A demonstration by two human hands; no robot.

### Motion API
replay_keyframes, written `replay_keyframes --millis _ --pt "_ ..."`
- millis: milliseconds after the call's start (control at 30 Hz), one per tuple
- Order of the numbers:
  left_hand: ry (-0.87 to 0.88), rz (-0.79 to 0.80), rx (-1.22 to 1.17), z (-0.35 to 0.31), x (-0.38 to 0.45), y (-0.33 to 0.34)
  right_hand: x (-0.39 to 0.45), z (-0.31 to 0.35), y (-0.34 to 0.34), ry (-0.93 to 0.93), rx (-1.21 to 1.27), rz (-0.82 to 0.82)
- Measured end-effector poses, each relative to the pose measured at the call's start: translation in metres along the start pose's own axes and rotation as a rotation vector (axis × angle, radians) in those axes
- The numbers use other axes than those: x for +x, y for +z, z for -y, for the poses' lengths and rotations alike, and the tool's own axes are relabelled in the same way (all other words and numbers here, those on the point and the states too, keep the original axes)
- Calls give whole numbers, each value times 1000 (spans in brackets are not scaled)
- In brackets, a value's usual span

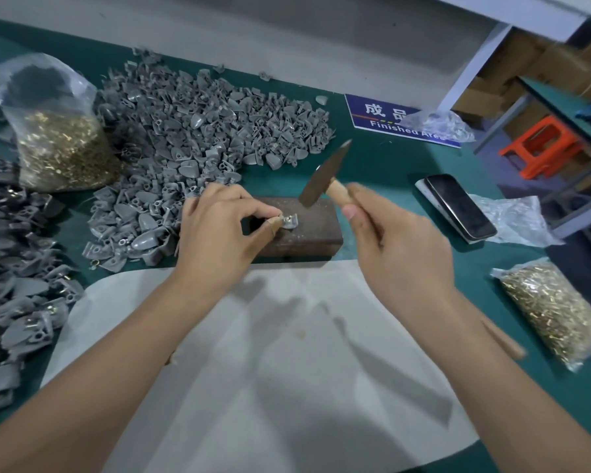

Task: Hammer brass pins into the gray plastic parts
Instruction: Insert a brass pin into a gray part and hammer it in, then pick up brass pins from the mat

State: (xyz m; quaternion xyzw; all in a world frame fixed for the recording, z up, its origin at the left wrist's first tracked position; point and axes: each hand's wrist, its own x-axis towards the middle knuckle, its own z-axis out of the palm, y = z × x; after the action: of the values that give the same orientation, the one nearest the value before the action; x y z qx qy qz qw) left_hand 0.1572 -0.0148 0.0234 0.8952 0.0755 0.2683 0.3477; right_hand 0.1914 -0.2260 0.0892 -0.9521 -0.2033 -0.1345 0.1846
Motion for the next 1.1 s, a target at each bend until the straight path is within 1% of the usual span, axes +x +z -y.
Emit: replay_keyframes --millis 33,67,133,167,200,267,300,400,433,533,633,700,767,833,933,1033,1100 --pt "3 2 2 1 0 0 -1 0 0 17 47 -27" --pt "2 2 6 1 1 0 -2 3 0 18 68 -4" --pt "-2 -1 12 1 1 1 -6 5 4 -23 2 109" --pt "-3 -2 11 1 1 1 -7 4 4 -48 -33 118" --pt "-1 2 8 1 1 1 -6 2 5 -56 -38 72" --pt "4 9 3 1 1 0 -6 0 6 -36 25 -73" --pt "5 10 3 1 1 0 -6 0 7 -41 35 -100" --pt "12 4 31 -1 1 -2 -9 -3 11 -140 -84 -37" --pt "24 3 54 -1 1 -3 -10 -5 9 -147 -103 -50" --pt "53 4 94 -2 -1 -3 -19 -13 6 -122 -88 -126" --pt "55 10 99 0 0 -3 -35 -18 10 -99 -62 -139" --pt "69 27 69 2 1 -3 -48 -22 11 -126 -34 -149" --pt "78 45 45 3 2 -3 -61 -26 13 -199 12 -97" --pt "80 47 44 3 2 -2 -72 -30 17 -272 54 -9" --pt "81 54 41 3 2 -2 -81 -33 27 -298 92 84" --pt "95 51 35 -1 2 -5 -84 -30 37 -264 118 102" --pt "121 7 17 -8 2 -8 -79 -26 37 -251 150 48"
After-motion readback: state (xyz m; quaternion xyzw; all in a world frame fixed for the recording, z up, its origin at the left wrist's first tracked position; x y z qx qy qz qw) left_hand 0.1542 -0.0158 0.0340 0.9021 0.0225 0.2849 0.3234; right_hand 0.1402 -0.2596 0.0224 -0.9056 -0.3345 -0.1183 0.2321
